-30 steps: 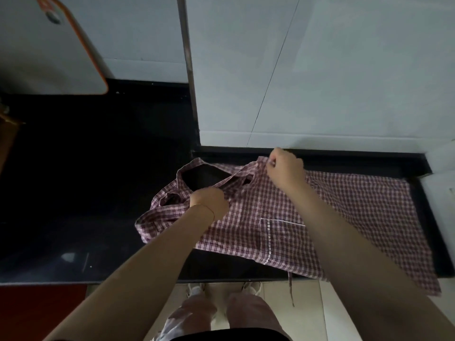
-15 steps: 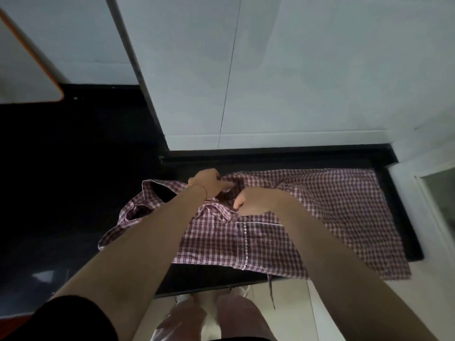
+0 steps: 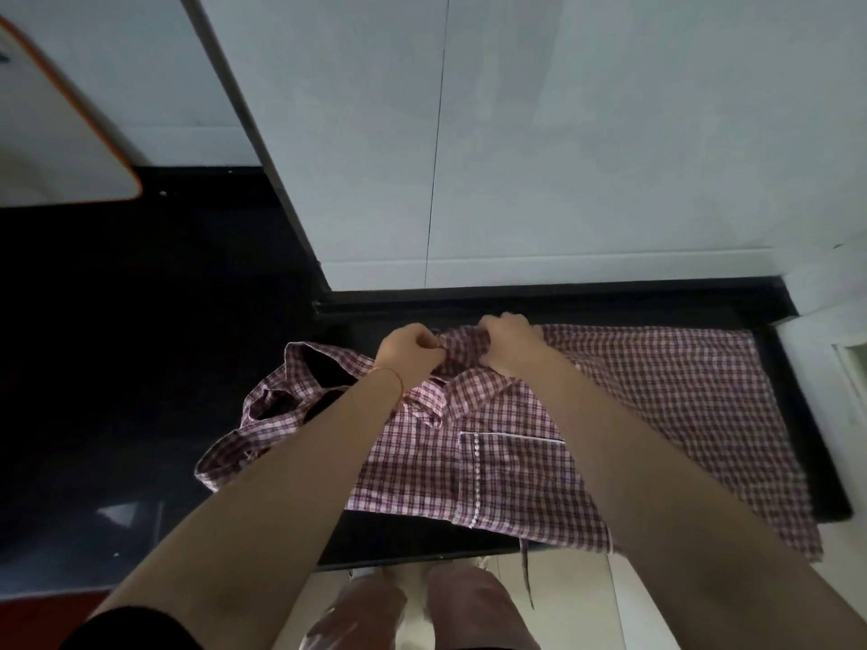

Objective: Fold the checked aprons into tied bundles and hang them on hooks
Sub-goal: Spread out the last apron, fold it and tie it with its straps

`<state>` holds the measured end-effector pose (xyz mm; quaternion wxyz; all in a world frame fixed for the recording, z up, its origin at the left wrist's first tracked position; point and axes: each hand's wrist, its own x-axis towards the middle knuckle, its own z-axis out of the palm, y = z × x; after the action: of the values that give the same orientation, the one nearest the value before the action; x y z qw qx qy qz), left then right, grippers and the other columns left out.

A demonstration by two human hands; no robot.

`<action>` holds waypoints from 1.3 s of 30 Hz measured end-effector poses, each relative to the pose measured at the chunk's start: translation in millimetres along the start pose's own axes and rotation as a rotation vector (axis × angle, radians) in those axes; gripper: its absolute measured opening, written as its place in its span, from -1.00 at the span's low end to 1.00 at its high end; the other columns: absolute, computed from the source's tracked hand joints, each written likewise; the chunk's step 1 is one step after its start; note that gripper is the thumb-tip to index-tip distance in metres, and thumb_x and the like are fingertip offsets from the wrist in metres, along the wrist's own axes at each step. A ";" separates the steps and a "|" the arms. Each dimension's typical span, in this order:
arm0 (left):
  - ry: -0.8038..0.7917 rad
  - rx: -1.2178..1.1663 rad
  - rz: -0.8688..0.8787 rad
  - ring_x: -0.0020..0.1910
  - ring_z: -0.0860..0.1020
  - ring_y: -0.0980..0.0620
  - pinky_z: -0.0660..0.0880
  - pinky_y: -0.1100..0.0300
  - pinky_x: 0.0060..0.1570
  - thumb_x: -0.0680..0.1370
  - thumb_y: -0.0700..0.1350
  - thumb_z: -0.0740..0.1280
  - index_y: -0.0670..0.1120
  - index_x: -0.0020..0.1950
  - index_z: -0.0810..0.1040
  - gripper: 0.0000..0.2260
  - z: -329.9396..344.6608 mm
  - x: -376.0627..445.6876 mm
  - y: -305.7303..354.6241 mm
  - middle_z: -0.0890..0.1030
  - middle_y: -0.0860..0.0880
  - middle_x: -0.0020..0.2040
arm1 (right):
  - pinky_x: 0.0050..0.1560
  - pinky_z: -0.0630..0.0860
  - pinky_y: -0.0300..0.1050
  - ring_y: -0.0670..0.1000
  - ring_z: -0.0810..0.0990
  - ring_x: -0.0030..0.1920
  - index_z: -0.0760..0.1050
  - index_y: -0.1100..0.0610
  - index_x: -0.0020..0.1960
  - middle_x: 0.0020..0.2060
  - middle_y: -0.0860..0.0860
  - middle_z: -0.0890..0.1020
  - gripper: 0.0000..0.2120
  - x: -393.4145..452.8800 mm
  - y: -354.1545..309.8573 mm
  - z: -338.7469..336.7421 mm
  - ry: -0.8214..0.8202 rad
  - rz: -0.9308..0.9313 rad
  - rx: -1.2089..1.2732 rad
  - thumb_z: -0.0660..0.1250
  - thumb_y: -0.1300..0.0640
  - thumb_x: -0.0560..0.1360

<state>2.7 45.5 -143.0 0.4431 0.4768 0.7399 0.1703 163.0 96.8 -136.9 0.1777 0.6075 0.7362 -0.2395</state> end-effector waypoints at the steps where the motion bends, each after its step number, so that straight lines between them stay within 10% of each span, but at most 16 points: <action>1: 0.014 -0.023 -0.002 -0.09 0.54 0.04 0.44 0.27 -0.17 0.52 -0.18 0.40 -0.04 -0.07 0.56 -0.94 -0.7 -1.1 -5.1 0.57 0.04 -0.13 | 0.34 0.32 0.20 0.19 0.42 0.32 0.39 0.10 0.38 0.26 0.13 0.51 -0.58 0.4 1.3 2.7 0.004 0.003 -0.042 0.36 0.12 0.55; 5: 0.011 0.114 -0.023 -0.11 0.57 -0.02 0.56 0.09 -0.10 0.51 -0.19 0.39 -0.04 -0.03 0.49 -0.88 -2.5 -1.0 -14.9 0.57 0.00 -0.11 | 0.31 0.33 0.19 0.17 0.53 0.19 0.25 0.10 0.42 0.12 0.11 0.57 -0.44 4.1 12.0 9.4 0.096 0.026 -0.063 0.42 0.11 0.52; 10: -0.168 0.647 -0.139 -0.09 0.59 -0.05 0.55 0.11 -0.09 0.60 -0.10 0.30 -0.16 0.07 0.62 -0.83 -12.9 0.6 -22.6 0.59 -0.06 -0.14 | 0.04 0.46 0.03 0.08 0.52 -0.10 0.51 0.15 0.17 -0.18 0.00 0.51 -0.79 4.8 13.8 -5.2 -0.046 0.078 -0.039 0.35 0.15 0.55; 16: 0.067 0.670 -0.067 -0.22 0.49 -0.01 0.41 0.11 -0.28 0.60 -0.11 0.28 -0.14 0.13 0.49 -0.84 -14.5 -5.2 -16.8 0.55 -0.05 -0.07 | -0.09 0.45 0.02 0.10 0.55 -0.16 0.30 0.18 0.32 -0.14 0.06 0.56 -0.63 -8.7 3.5 -2.6 0.448 0.090 0.156 0.26 0.29 0.54; 22: 0.155 0.623 0.492 0.21 0.45 -0.06 0.45 0.03 0.19 0.63 -0.11 0.21 -0.02 0.37 0.43 -0.70 -0.9 -8.4 -15.6 0.49 -0.03 0.24 | 0.03 0.51 -0.01 -0.09 0.52 -0.22 0.49 -0.07 -0.13 -0.18 -0.13 0.56 -0.79 -23.5 -15.2 -1.9 0.019 -0.276 0.166 0.25 0.23 0.54; 27: 0.022 0.135 -0.019 0.18 0.55 -0.10 0.45 -0.13 0.28 0.65 0.05 0.16 0.02 0.46 0.36 -0.62 8.7 16.2 -8.8 0.56 -0.07 0.28 | 0.28 0.40 0.06 -0.10 0.46 -0.21 0.43 -0.11 -0.22 -0.20 -0.13 0.52 -0.76 -34.3 -13.8 4.9 -0.122 -0.312 0.007 0.36 0.20 0.47; 33: -0.294 0.300 -0.049 -0.14 0.52 0.03 0.54 0.10 0.01 0.57 0.04 0.38 -0.13 0.03 0.68 -0.75 -17.9 18.8 2.5 0.59 -0.03 -0.16 | 0.46 0.20 0.09 0.01 0.53 -0.02 0.63 0.13 0.00 0.01 0.04 0.57 -0.86 -36.0 -15.4 13.8 -0.083 -0.305 -0.154 0.35 0.20 0.48; 39: 0.481 0.650 0.156 -0.09 0.48 -0.09 0.39 0.08 -0.17 0.56 -0.30 0.23 -0.13 0.13 0.47 -0.82 -31.2 11.9 0.0 0.55 -0.10 -0.01 | 0.56 0.00 0.15 0.00 0.52 0.06 0.60 0.11 0.01 0.06 0.02 0.54 -0.85 -38.0 -20.9 17.9 -0.097 -0.314 -0.207 0.33 0.19 0.46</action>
<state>-24.7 61.0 -131.7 0.0696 0.5931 0.7993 0.0675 149.5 52.8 -127.8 0.2350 0.4515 0.8331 -0.2164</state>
